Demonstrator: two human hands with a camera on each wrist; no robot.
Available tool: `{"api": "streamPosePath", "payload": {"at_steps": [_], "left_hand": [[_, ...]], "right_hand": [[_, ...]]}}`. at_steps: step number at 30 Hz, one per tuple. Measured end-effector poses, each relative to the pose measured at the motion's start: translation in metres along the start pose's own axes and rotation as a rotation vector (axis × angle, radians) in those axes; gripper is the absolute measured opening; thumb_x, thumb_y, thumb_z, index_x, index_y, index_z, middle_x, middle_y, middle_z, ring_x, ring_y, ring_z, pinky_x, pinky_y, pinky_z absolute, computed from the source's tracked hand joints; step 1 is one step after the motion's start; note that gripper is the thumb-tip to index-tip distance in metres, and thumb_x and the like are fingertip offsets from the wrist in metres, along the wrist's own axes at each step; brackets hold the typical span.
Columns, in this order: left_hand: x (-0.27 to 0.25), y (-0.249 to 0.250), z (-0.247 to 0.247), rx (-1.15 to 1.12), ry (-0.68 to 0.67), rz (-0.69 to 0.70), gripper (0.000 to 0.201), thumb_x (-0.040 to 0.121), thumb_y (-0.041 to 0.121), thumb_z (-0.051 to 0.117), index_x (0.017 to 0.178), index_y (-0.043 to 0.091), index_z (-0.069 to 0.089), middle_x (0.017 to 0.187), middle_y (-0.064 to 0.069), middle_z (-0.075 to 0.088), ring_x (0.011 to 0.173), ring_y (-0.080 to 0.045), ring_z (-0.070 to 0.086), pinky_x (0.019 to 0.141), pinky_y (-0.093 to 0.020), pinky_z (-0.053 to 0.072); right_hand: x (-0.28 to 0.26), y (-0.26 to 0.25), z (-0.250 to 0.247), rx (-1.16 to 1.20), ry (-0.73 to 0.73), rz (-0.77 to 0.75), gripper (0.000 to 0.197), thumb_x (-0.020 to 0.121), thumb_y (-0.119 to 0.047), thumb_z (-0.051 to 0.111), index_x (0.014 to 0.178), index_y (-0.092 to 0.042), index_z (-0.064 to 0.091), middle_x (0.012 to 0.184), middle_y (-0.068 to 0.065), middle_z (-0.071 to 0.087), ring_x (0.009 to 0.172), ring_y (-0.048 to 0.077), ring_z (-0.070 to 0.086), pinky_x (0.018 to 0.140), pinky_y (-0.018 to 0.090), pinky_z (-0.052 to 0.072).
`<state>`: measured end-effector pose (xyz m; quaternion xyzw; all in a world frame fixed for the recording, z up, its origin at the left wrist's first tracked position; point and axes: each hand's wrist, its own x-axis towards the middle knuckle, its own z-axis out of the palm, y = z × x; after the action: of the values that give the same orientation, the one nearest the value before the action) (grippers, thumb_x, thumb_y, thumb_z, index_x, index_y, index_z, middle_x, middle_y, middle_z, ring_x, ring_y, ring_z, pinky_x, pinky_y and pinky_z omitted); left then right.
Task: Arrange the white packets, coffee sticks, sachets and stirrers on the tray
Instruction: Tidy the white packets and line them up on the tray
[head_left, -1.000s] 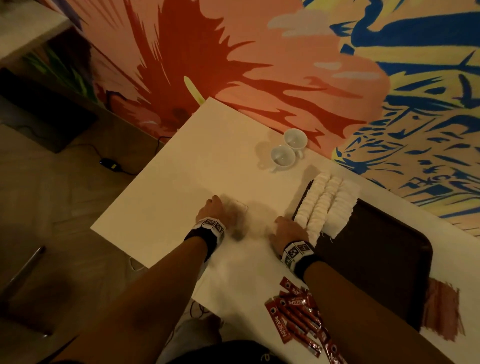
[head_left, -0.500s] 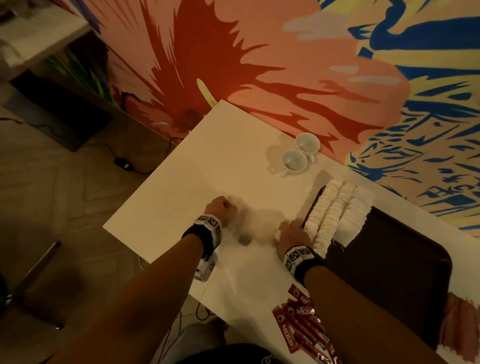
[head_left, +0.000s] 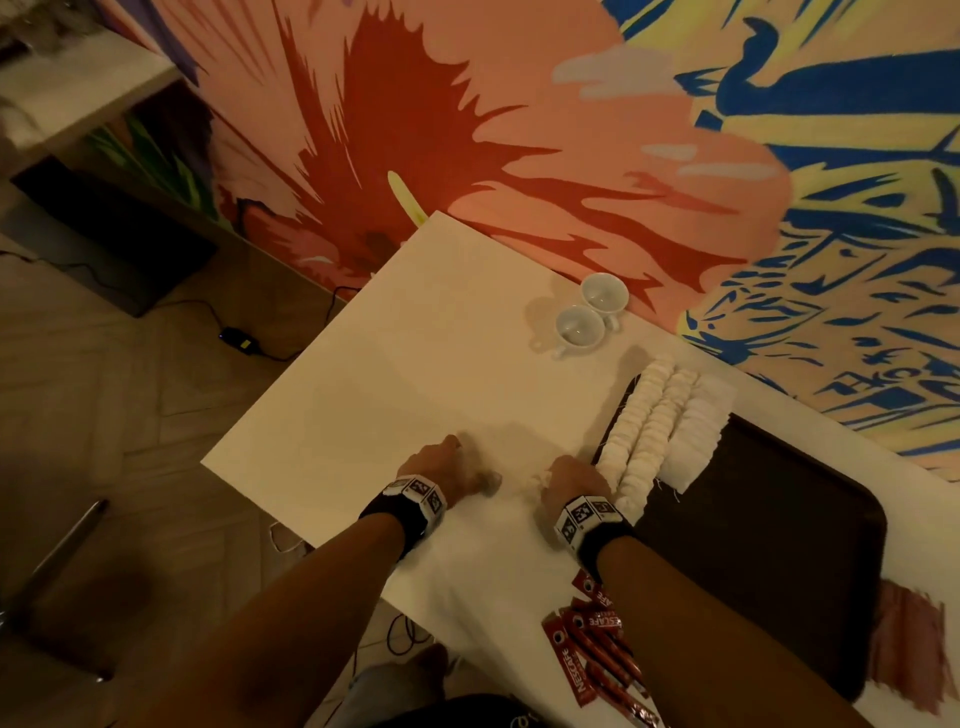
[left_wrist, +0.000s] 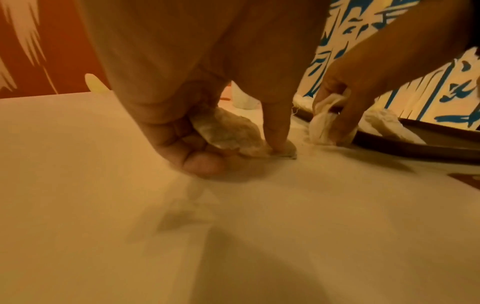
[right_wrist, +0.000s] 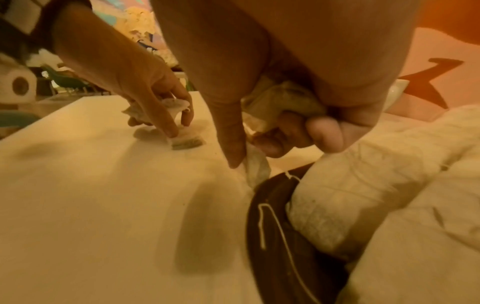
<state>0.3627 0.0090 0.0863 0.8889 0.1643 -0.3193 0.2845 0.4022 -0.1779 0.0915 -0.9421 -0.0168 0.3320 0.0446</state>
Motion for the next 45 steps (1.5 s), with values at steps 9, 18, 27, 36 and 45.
{"api": "streamPosePath", "payload": {"at_steps": [9,18,27,36,45], "left_hand": [[-0.001,-0.002,-0.005,-0.056,-0.022,0.051,0.030,0.073,0.050,0.079,0.086,0.028,0.063,0.101,0.002,0.063,0.090,-0.022,0.062,0.079,-0.032,0.053],[-0.024,0.066,-0.042,-0.300,0.007,0.324,0.024,0.075,0.031,0.081,0.090,0.020,0.066,0.091,0.002,0.065,0.085,-0.020,0.061,0.073,-0.032,0.048],[-0.107,0.193,-0.071,-0.247,-0.158,0.751,0.020,0.079,0.009,0.079,0.079,0.019,0.062,0.062,0.014,0.059,0.056,-0.004,0.054,0.057,-0.020,0.043],[-0.161,0.268,-0.020,-0.124,-0.241,0.769,0.026,0.076,0.019,0.082,0.097,0.013,0.067,0.077,0.012,0.067,0.070,-0.001,0.060,0.069,-0.024,0.047],[-0.206,0.290,0.012,-0.487,-0.126,0.602,0.027,0.081,0.007,0.060,0.108,0.011,0.064,0.073,0.003,0.059,0.058,-0.009,0.054,0.055,-0.024,0.045]], "right_hand": [[-0.041,0.019,-0.027,0.650,0.001,0.020,0.017,0.089,-0.026,0.073,0.093,-0.017,0.060,0.096,0.003,0.060,0.096,0.025,0.059,0.087,0.037,0.049],[-0.075,0.061,-0.072,1.340,0.014,0.203,0.013,0.099,-0.012,0.050,0.102,-0.004,0.059,0.084,0.010,0.079,0.080,0.025,0.058,0.062,0.032,0.049],[-0.130,0.120,-0.120,1.694,-0.110,-0.095,0.027,0.097,-0.007,0.052,0.120,-0.006,0.066,0.109,0.020,0.071,0.092,0.032,0.072,0.070,0.043,0.059],[-0.182,0.206,-0.111,1.595,-0.187,-0.330,0.070,0.067,-0.045,0.093,0.123,-0.010,0.070,0.115,0.016,0.073,0.090,0.025,0.070,0.060,0.031,0.056],[-0.201,0.255,-0.103,1.818,-0.042,-0.285,0.037,0.084,-0.018,0.077,0.116,-0.001,0.068,0.099,0.012,0.073,0.074,0.015,0.066,0.056,0.025,0.052]]}}
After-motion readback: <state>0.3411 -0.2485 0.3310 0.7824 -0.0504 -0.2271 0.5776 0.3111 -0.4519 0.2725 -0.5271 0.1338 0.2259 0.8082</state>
